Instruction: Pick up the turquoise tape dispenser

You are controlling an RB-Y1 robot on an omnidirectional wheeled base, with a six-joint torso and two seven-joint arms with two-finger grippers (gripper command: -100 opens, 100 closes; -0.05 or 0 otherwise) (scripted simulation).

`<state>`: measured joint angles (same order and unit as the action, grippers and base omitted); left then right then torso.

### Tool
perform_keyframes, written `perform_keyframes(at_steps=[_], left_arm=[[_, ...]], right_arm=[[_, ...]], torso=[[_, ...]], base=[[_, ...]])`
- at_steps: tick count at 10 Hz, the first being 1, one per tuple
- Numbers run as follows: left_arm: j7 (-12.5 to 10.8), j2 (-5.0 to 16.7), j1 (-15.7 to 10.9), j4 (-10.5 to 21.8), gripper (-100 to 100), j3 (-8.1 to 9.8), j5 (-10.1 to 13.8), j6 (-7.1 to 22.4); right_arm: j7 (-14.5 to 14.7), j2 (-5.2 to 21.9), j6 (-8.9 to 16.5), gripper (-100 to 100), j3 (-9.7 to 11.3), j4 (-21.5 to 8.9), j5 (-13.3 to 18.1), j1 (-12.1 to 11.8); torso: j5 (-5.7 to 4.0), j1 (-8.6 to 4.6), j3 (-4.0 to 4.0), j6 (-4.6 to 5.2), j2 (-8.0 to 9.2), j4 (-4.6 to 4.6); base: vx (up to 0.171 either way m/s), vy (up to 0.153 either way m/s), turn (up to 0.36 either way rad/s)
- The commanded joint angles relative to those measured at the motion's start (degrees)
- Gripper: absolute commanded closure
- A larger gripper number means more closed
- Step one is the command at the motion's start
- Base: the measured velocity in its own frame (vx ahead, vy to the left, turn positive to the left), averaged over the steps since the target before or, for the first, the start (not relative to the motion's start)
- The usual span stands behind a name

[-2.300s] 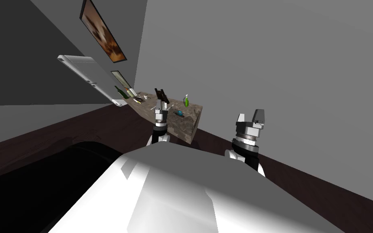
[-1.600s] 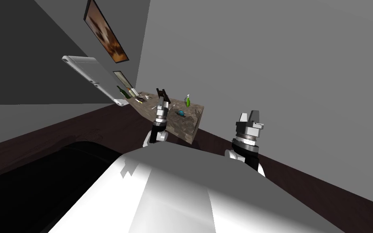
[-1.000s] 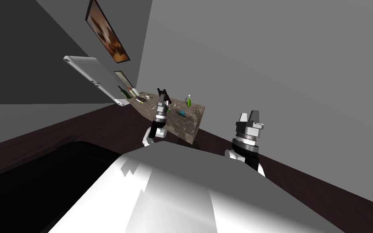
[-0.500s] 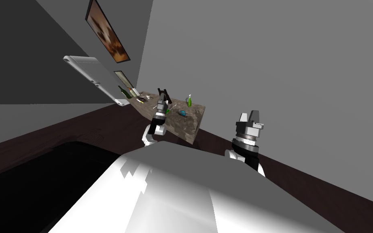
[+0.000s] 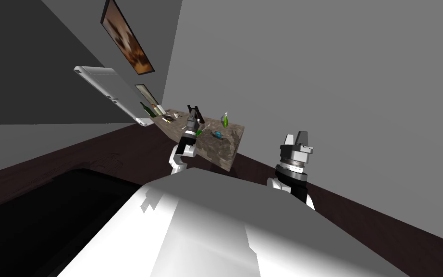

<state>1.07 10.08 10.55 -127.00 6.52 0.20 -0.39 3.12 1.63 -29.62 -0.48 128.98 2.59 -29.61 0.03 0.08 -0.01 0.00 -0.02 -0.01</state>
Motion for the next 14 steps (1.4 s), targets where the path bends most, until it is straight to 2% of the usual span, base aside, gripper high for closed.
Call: perform_keyframes(at_steps=[1,2,4,5,6,7,9,10,12,13,14], left_arm=[[-0.09,0.06,-0.17,0.0,-100,0.15,0.09,1.7],[-0.53,0.38,-2.22,0.57,-100,1.24,0.67,4.04],[-0.53,0.38,-2.22,0.57,-100,1.24,0.67,6.06],[-0.98,0.66,-4.26,1.19,-100,2.31,1.24,8.48],[-0.98,0.66,-4.26,1.19,-100,2.31,1.24,10.0],[-1.42,0.9,-6.3,1.88,-100,3.36,1.78,11.87],[-1.42,0.9,-6.3,1.88,-100,3.36,1.78,15.09],[-1.85,1.09,-8.31,2.64,-100,4.37,2.3,16.83],[-1.85,1.09,-8.31,2.64,-100,4.37,2.3,19.7],[-2.28,1.25,-10.28,3.47,-100,5.34,2.78,21.25],[-2.28,1.25,-10.28,3.47,-100,5.34,2.78,22.84]], right_arm=[[0.0,0.0,0.0,0,0.0,0.0,0.0,0.0],[0.0,0.0,0.0,0,0.0,0.0,0.0,0.0],[0.0,0.0,0.0,0,0.0,0.0,0.0,0.0],[0.0,0.0,0.0,0,0.0,0.0,0.0,0.0],[0.0,0.0,0.0,0,0.0,0.0,0.0,0.0],[0.0,0.0,0.0,0,0.0,0.0,0.0,0.0],[0.0,0.0,0.0,0,0.0,0.0,0.0,0.0],[0.0,0.0,0.0,0,0.0,0.0,0.0,0.0],[0.0,0.0,0.0,0,0.0,0.0,0.0,0.0],[0.0,0.0,0.0,0,0.0,0.0,0.0,0.0],[0.0,0.0,0.0,0,0.0,0.0,0.0,0.0]], torso=[[0.0,0.0,0.0,0.0,0.0,0.0],[-0.01,-0.03,0.01,0.0,0.01,0.0],[0.01,0.03,0.0,0.0,0.0,0.0],[0.0,-0.02,0.0,0.0,0.01,0.0],[0.0,0.01,0.0,0.01,0.0,0.0],[0.0,0.02,0.0,0.0,0.0,0.0],[0.01,0.03,0.0,0.0,-0.01,0.0],[0.0,-0.03,0.0,-0.01,0.0,0.0],[0.0,0.0,0.0,0.0,0.0,0.0],[0.0,-0.04,0.0,-0.01,0.0,0.0],[-0.01,-0.02,0.0,0.01,0.0,0.0]], base=[[-0.002,0.014,-0.001],[-0.002,0.025,-0.025],[0.001,0.024,-0.008],[-0.001,0.026,-0.027],[0.002,0.029,-0.033],[0.003,0.035,-0.046],[0.003,0.024,-0.01],[0.003,0.025,-0.051],[0.002,0.019,-0.019],[0.0,0.02,-0.069],[0.001,0.029,-0.041]])
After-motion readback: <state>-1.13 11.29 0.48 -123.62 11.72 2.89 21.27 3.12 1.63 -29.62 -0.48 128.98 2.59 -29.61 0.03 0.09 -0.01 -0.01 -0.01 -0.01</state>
